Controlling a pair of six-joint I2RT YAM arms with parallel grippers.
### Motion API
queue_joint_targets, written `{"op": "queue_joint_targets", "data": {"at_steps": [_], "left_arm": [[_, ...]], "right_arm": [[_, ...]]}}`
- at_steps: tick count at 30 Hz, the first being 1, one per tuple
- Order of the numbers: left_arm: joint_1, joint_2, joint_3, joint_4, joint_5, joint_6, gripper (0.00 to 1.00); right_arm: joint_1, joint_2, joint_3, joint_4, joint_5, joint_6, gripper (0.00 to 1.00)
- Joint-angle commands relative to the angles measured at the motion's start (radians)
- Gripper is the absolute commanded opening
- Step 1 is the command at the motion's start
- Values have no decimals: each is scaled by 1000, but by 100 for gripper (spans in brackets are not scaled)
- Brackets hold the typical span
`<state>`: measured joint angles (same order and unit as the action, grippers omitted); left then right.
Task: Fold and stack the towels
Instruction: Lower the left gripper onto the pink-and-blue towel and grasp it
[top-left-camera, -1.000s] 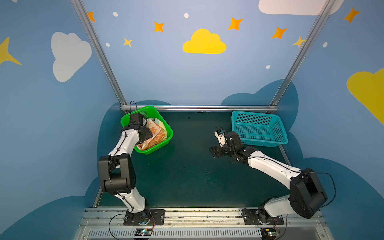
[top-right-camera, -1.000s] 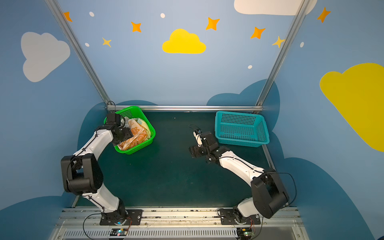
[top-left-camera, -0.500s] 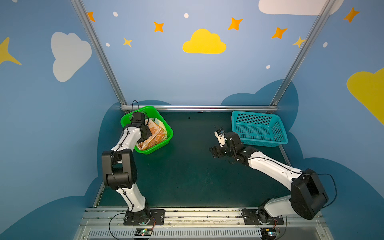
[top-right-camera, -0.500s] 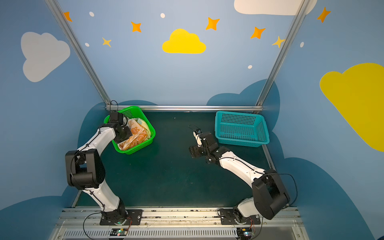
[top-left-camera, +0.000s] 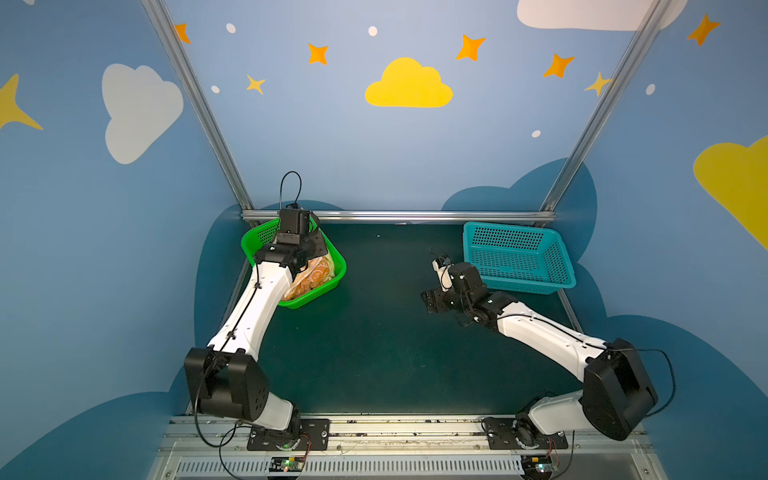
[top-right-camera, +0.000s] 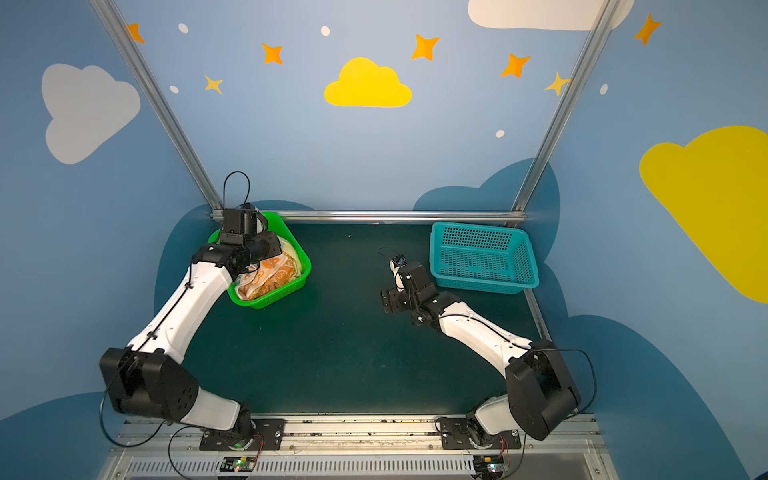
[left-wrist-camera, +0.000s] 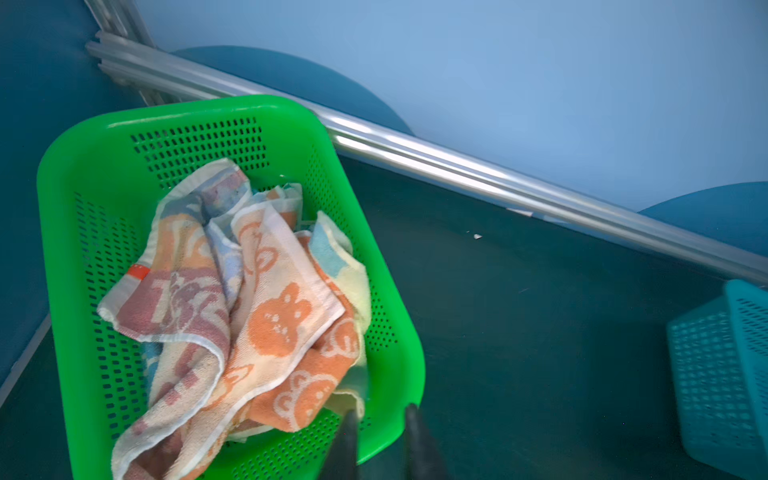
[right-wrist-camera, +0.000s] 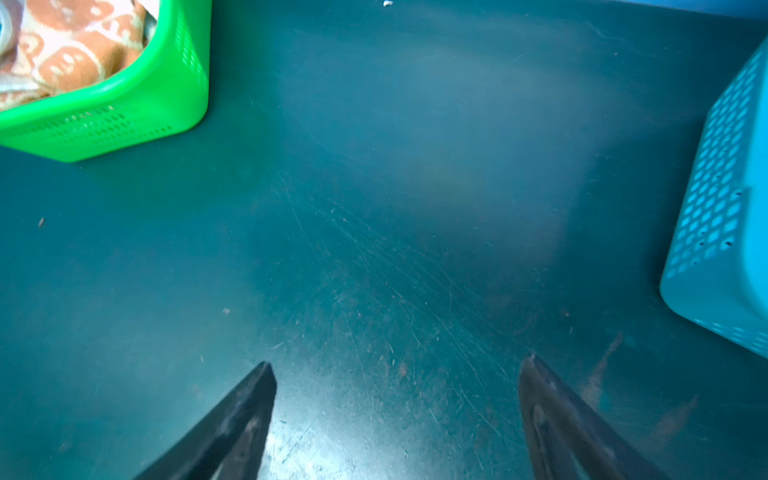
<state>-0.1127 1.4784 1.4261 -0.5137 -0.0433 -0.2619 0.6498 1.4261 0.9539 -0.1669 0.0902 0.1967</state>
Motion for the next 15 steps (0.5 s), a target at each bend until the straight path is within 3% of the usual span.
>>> {"op": "queue_joint_targets", "data": {"at_steps": [1, 2, 4, 7, 15], "left_arm": [[6, 11, -38, 33, -43, 4, 64], [10, 23, -39, 28, -67, -4, 72], [23, 51, -40, 9, -130, -48, 78], [65, 83, -66, 21, -157, -80, 80], [208, 189, -92, 47, -87, -183, 80]], "right_arm": [[6, 14, 37, -23, 11, 14, 87], [5, 18, 39, -24, 7, 15, 87], [5, 23, 40, -27, -2, 14, 87], [7, 27, 43, -35, -10, 17, 87], [6, 23, 45, -49, -7, 13, 87]]}}
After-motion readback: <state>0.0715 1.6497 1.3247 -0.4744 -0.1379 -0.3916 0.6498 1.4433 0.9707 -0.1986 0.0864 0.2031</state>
